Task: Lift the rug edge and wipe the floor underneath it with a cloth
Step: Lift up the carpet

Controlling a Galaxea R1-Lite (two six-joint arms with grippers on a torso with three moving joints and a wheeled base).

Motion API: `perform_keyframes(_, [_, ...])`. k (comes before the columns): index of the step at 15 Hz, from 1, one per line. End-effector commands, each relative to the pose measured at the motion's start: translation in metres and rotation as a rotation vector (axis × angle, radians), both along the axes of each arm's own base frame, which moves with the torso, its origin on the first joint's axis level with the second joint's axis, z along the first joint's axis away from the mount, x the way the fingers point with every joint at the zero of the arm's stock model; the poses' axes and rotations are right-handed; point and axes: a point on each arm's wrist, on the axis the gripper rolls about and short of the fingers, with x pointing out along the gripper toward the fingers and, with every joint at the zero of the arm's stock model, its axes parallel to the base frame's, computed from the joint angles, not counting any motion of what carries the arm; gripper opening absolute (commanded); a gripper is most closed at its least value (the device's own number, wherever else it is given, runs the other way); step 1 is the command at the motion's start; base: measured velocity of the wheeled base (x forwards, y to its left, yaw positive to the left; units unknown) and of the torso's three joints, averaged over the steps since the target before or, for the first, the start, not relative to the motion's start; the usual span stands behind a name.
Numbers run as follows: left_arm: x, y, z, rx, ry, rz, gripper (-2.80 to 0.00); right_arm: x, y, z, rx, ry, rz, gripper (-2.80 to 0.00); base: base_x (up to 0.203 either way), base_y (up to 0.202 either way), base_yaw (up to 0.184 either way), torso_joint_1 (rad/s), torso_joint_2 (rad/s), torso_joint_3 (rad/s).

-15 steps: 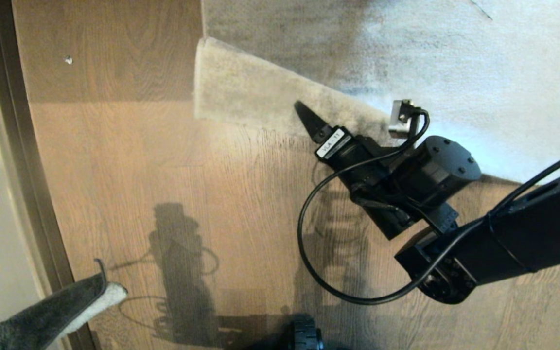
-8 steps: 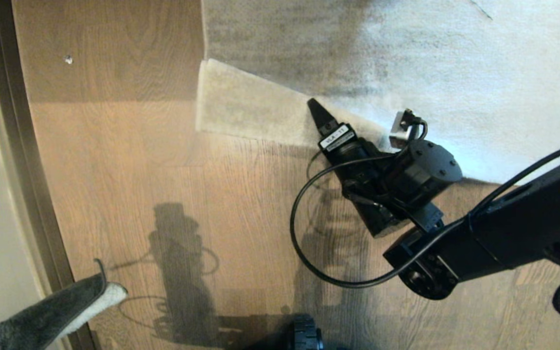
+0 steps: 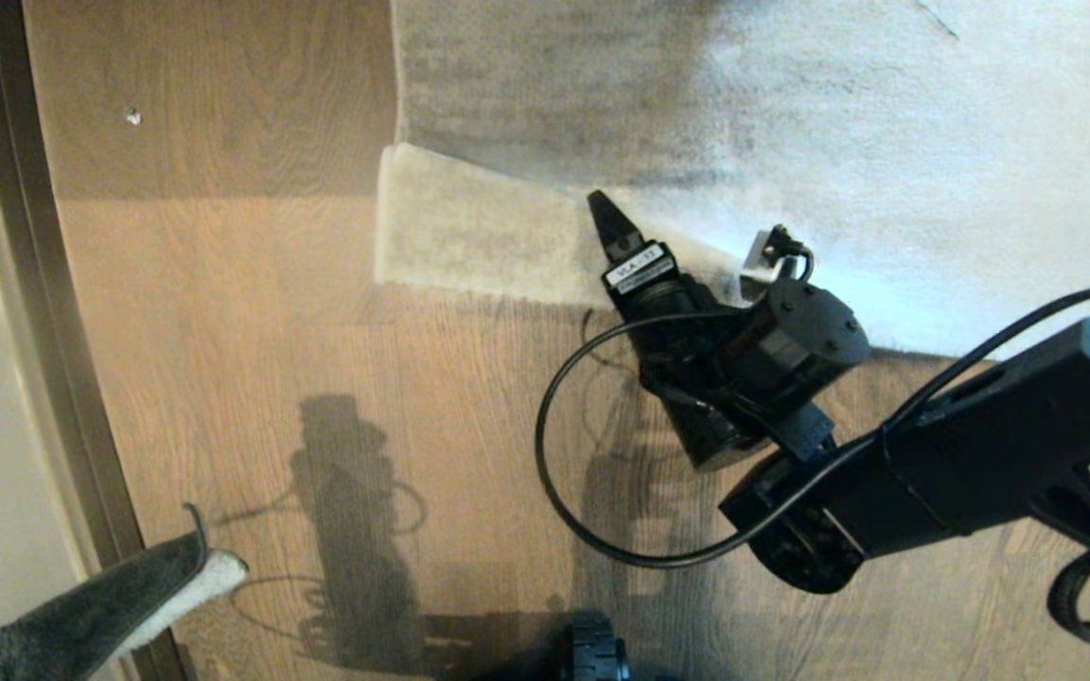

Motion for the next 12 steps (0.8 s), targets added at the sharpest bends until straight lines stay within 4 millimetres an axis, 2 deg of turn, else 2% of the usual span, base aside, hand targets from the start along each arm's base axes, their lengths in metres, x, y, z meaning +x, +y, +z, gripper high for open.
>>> perform_keyframes(1, [0.0, 0.0, 0.0, 0.0, 0.0, 0.0, -2.8, -0.004, 0.009, -0.002, 0.034, -0.021, 0.024, 0.0, 0.0, 0.0, 0.0, 0.0, 0.0, 0.0])
perform_keyframes(9, [0.0, 0.0, 0.0, 0.0, 0.0, 0.0, -2.8, -0.001, 0.038, -0.01, 0.057, -0.04, 0.069, 0.0, 0.0, 0.0, 0.0, 0.0, 0.0, 0.0])
perform_keyframes(12, [0.0, 0.0, 0.0, 0.0, 0.0, 0.0, -2.8, -0.002, 0.042, -0.011, 0.059, -0.043, 0.076, 0.0, 0.0, 0.0, 0.0, 0.0, 0.0, 0.0])
